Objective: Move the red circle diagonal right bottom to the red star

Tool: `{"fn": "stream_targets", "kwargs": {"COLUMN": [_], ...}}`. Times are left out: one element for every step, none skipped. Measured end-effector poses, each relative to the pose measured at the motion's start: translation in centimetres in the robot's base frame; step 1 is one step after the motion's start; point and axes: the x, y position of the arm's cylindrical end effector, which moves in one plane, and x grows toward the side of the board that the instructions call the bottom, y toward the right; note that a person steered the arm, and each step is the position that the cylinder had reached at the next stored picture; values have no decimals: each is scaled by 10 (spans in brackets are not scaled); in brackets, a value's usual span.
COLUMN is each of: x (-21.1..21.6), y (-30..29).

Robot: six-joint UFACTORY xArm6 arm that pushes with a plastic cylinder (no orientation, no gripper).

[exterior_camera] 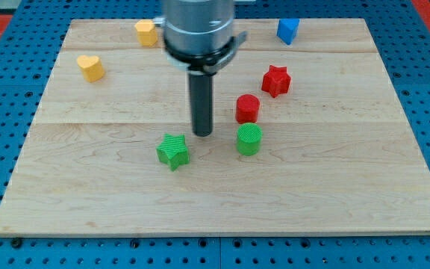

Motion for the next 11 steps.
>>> {"fn": "stream_targets", "kwargs": {"x": [15,-2,0,49,77,77,65,19,17,48,41], "y": [70,126,137,104,71,-7,-80,-103,-61,-16,-32]}}
